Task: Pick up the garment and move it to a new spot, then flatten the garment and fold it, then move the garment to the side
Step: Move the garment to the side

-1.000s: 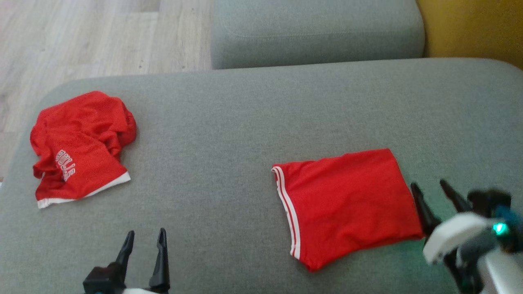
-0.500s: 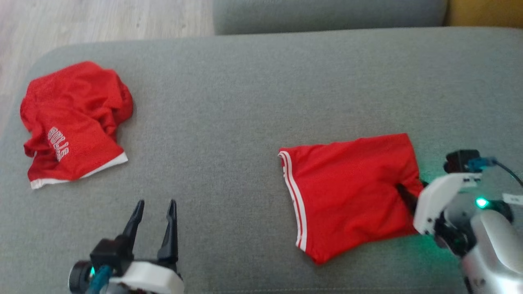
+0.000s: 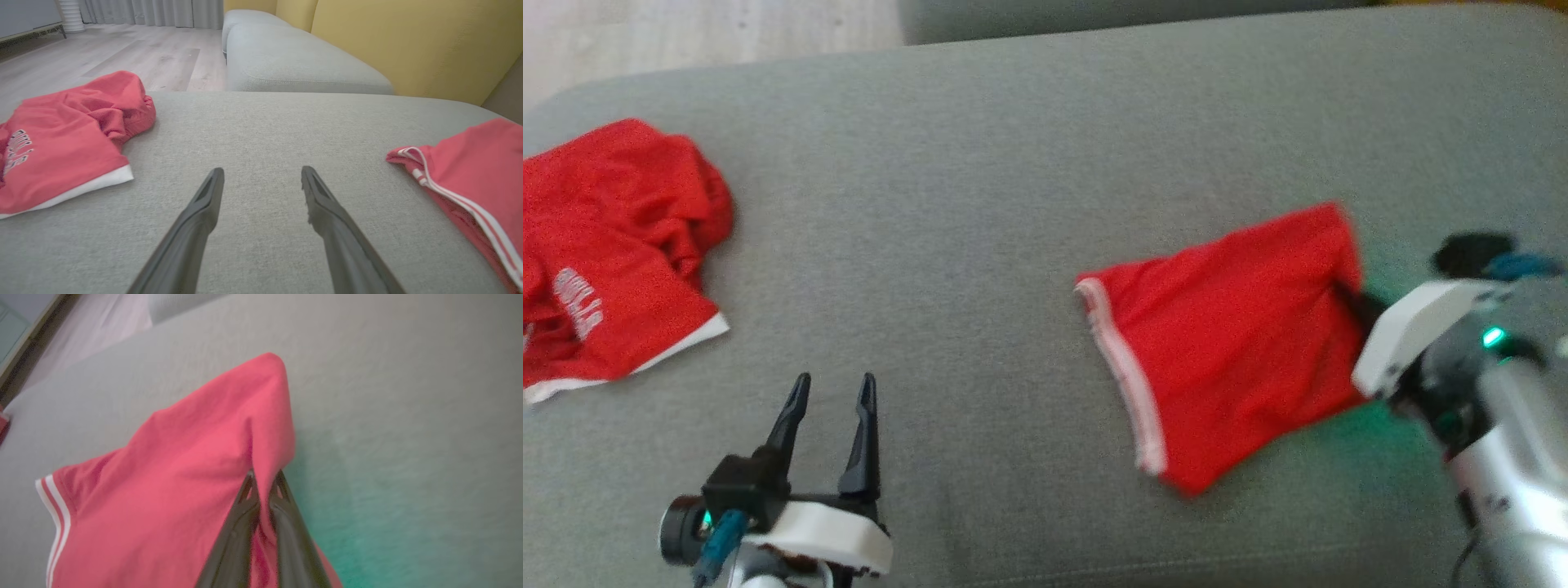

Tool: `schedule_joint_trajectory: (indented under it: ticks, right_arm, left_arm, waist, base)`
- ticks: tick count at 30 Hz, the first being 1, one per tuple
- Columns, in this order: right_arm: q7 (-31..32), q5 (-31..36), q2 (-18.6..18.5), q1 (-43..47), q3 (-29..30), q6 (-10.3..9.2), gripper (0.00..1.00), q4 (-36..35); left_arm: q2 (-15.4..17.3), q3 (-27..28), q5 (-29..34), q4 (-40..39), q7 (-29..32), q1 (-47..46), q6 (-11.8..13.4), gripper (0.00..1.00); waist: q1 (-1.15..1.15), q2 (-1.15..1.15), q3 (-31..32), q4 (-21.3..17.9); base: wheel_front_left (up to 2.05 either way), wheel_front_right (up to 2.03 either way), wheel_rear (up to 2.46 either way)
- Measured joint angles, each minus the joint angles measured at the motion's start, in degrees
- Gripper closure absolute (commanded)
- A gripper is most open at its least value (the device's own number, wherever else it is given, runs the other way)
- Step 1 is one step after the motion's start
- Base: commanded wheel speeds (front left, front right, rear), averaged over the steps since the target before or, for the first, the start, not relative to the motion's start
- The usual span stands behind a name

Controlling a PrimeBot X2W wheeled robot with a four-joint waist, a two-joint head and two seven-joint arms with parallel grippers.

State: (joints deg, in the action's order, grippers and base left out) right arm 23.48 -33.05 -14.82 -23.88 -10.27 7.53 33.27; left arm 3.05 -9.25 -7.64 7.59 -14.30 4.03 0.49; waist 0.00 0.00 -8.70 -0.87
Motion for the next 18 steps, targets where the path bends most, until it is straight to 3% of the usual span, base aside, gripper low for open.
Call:
schedule_joint_trajectory:
  ticks: [12,18]
  right_arm:
    - [-11.4,11.8,-8.8,-22.7,13.8,0.0,1.0,9.4]
    - [-14.5,20.4,-14.5,-28.5,22.8,0.0,1.0,16.8]
  left_arm:
    - [0.7,-3.2,4.9,-2.1,0.0,-11.0,-3.6,0.0]
    - [1.9,-4.0,6.2,-3.1,0.0,-14.8,-4.1,0.0]
  waist:
    - [0.01,0.0,-11.6,-3.6]
    - [0.02,0.0,-17.9,-3.9]
  base:
    - [0.0,0.0,0.0]
    - [0.0,0.0,0.0]
